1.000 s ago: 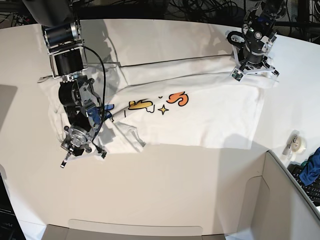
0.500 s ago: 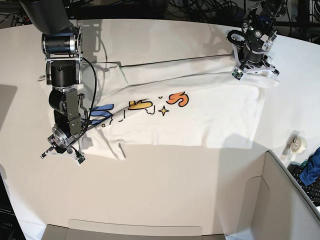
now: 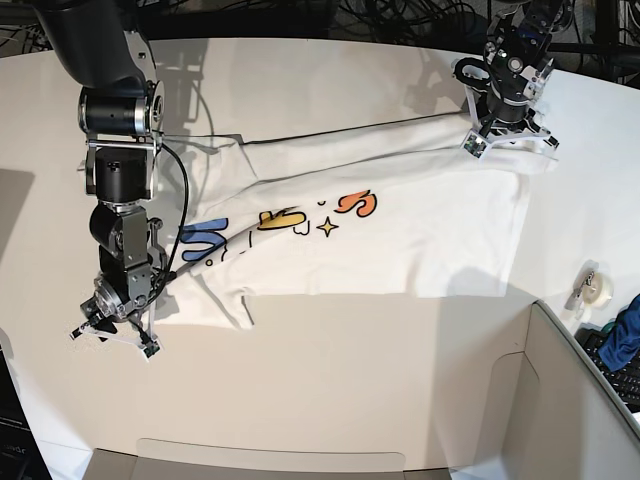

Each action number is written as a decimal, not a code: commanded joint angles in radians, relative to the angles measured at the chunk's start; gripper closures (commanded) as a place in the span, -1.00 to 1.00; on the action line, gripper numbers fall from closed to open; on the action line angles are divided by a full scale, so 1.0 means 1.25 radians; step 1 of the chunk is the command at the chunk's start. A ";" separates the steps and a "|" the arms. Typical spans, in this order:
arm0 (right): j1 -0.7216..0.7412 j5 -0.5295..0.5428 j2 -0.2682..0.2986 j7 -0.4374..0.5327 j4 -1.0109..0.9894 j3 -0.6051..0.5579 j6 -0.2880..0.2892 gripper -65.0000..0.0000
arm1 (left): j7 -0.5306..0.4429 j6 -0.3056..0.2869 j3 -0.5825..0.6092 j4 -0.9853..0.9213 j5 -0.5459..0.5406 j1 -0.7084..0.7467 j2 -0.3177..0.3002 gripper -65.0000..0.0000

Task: Layout the t-shirt on the table in an organized manner, then fold the t-shirt properly
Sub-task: 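Grasp the shirt end with the right gripper and drag it away diagonally, then swing the right gripper back toward the collar, folding the shirt end over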

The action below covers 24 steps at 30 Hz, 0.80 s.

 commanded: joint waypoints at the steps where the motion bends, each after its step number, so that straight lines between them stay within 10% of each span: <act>1: 0.035 -0.012 0.006 0.008 0.017 -0.001 -0.016 0.09 | 0.083 -0.038 0.006 -0.021 -0.055 0.028 -0.003 0.91; 14: 0.074 0.037 0.008 0.002 0.208 0.163 -0.010 -0.03 | 0.083 -0.038 0.006 -0.021 -0.059 0.040 -0.003 0.91; 24: 0.096 0.053 0.038 0.006 0.058 0.090 0.013 -0.03 | 0.082 -0.038 0.006 -0.020 -0.057 0.047 -0.003 0.91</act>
